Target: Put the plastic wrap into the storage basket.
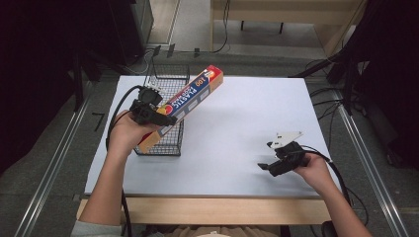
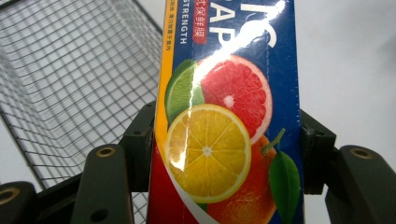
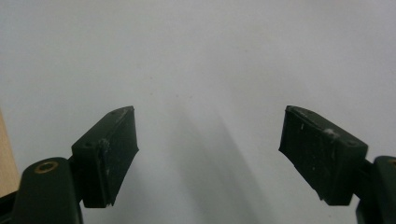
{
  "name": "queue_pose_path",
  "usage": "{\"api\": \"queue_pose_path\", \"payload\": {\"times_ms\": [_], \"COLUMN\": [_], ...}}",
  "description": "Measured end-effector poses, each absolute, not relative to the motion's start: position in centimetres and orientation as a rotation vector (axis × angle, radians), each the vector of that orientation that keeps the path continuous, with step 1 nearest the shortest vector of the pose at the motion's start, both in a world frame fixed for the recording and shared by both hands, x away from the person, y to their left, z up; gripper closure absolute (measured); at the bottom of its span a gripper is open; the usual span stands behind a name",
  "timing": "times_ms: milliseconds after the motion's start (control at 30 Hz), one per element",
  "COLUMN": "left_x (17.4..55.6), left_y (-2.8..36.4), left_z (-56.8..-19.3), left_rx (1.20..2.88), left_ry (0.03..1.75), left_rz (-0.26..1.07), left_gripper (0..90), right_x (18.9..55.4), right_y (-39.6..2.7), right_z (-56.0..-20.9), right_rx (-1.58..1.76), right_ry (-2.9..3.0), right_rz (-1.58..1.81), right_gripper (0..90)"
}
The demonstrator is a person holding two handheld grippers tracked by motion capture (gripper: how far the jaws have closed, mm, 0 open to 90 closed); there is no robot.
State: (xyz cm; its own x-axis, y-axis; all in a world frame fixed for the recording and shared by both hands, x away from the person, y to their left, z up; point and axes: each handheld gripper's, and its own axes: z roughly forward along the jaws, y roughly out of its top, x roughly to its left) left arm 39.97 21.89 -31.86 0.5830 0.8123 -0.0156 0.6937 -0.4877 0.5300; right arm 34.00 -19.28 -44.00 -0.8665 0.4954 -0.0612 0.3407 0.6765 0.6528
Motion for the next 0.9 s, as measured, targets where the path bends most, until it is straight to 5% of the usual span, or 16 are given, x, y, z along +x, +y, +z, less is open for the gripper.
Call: {"api": "queue_pose_path", "payload": {"times_ms": [900], "left_x": [44.7], "left_y": [23.9], "left_z": [-33.6], "left_rx": [2.099], "left_ry": [1.631], "left_rz": [0.414], "left_gripper": [39.2], "right_x": [34.0], "right_y": [-19.2], "right_z": [-44.2], "right_rx": [0.662], "right_ry": [2.676], "right_rz": [0.941], "right_gripper": [19.6]}}
